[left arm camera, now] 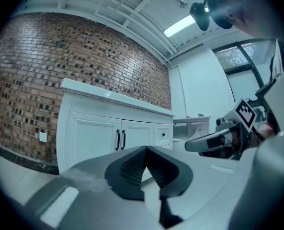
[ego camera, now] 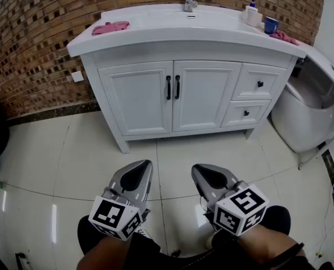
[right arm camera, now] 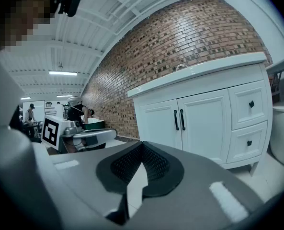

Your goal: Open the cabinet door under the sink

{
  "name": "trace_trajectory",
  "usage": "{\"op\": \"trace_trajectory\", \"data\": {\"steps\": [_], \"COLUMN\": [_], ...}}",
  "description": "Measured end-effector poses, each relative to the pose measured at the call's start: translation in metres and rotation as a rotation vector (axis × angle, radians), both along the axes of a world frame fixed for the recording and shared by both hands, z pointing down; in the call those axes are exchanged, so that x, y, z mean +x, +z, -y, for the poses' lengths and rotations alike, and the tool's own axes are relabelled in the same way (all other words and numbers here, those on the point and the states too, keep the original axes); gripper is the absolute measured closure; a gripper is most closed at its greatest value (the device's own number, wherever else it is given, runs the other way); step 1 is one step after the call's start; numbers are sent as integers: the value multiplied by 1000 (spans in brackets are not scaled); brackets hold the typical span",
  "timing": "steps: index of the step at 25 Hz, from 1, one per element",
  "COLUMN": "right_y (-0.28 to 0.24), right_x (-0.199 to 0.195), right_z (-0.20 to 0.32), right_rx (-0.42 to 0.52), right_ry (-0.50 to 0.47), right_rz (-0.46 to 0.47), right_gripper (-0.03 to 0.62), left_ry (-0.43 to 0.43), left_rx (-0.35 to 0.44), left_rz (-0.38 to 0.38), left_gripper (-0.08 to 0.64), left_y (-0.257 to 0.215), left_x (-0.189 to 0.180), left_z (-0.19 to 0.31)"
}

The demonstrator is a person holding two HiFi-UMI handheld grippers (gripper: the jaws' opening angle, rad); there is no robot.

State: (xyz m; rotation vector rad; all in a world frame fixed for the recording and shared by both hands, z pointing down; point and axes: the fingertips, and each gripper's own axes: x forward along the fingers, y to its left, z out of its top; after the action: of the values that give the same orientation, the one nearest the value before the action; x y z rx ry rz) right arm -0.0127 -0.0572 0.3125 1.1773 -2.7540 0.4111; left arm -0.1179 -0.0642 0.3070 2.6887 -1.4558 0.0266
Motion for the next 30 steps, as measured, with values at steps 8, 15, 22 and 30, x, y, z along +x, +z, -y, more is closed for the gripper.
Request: {"op": "trace_trajectory", "data": {"steps": [8, 15, 22, 30], "right_y": [-16, -17, -4, 19], "right_x": [-8, -8, -5, 3], "right_z": [63, 119, 199, 257], "right_rx": [131, 200, 235, 175], "right_ry": [31, 56, 175, 243], "right_rz": [-84, -214, -242, -174], "right_gripper": [584, 584, 584, 566], "left_ry": [47, 38, 18, -79], "left_rx": [-42, -44, 48, 39], "left_rz": [-121, -79, 36, 65], "left_gripper": [557, 557, 557, 557], "left_y": [-14, -15, -32, 8], "left_x": [8, 9, 3, -11], "left_z": [55, 99, 153, 201]}}
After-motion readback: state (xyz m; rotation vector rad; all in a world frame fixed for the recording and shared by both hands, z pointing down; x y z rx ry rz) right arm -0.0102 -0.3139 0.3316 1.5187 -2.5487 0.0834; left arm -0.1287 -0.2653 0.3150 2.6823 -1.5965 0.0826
